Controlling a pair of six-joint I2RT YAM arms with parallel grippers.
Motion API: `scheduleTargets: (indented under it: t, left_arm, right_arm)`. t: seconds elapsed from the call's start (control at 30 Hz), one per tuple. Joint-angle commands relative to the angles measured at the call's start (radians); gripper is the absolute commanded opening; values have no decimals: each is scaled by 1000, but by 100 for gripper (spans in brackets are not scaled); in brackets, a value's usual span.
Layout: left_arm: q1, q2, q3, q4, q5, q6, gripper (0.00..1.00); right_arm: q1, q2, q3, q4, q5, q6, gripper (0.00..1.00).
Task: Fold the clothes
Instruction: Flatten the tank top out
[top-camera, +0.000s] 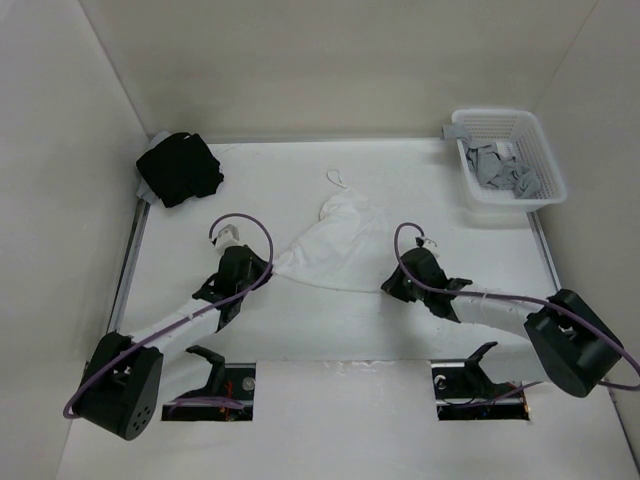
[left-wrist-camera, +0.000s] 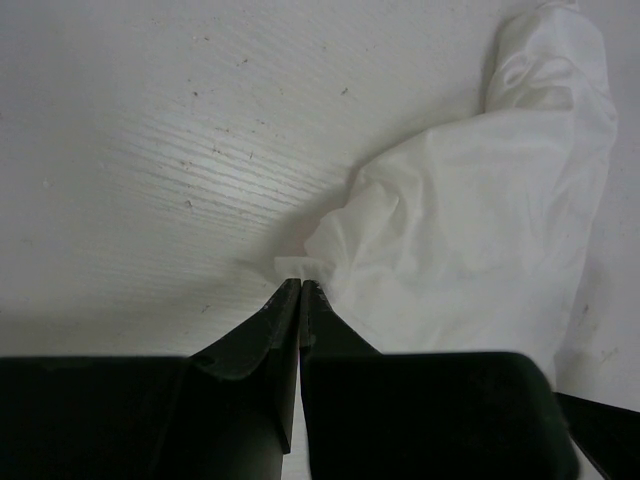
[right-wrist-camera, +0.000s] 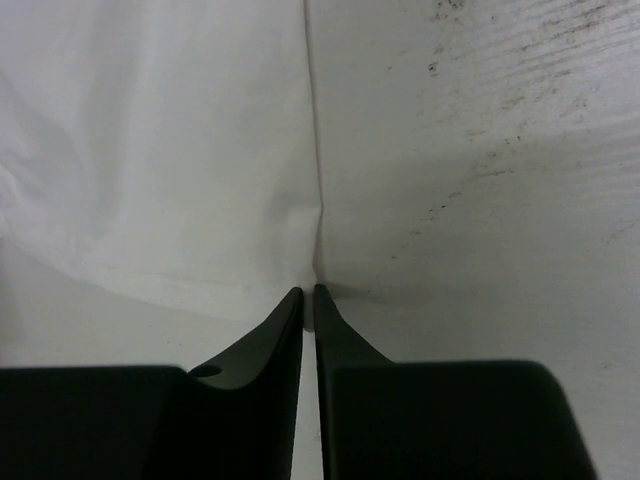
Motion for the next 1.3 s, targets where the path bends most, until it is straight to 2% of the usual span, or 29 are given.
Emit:
scheduleTargets:
  t: [0.0, 0.07, 0.23, 0.33, 0.47, 0.67, 0.77, 0.87, 1.0, 1.1, 1.2, 1.27]
  left_arm:
    - [2, -38, -3, 27, 3, 4, 1]
    - [0, -87, 23, 4, 3, 13, 0]
    - [-5, -276, 180, -154, -30, 62, 0]
    - [5, -402, 318, -266, -84, 107, 0]
    - [-21, -514, 474, -354, -156, 133, 0]
    - [-70, -552, 683, -362, -285, 239, 0]
    - [-97, -548, 709, -351, -320, 260, 0]
    - [-115, -528, 680, -339, -345, 262, 0]
    - [-109, -465, 606, -291, -386, 271, 0]
    - [-39, -343, 580, -189, -414, 291, 0]
    - [27, -168, 624, -71, -337, 247, 0]
    - [64, -51, 693, -47, -304, 239, 0]
  right_arm:
    - [-9, -36, -11, 42, 11, 5, 5]
    - [-3, -120, -5, 19, 54, -9, 3]
    - [30, -439, 108, -225, 144, -88, 2]
    - [50, -623, 258, -406, 207, -163, 2]
    - [88, -708, 467, -535, 264, -251, 2]
    - [215, -674, 725, -560, 375, -386, 2]
    - [286, -627, 802, -546, 437, -449, 2]
    - [294, -567, 808, -506, 432, -483, 3]
    - [154, -473, 738, -394, 306, -474, 3]
    - [-31, -357, 712, -293, 142, -440, 3]
    - [-189, -217, 756, -221, -17, -379, 3]
    - [-260, -128, 820, -181, -87, -343, 3]
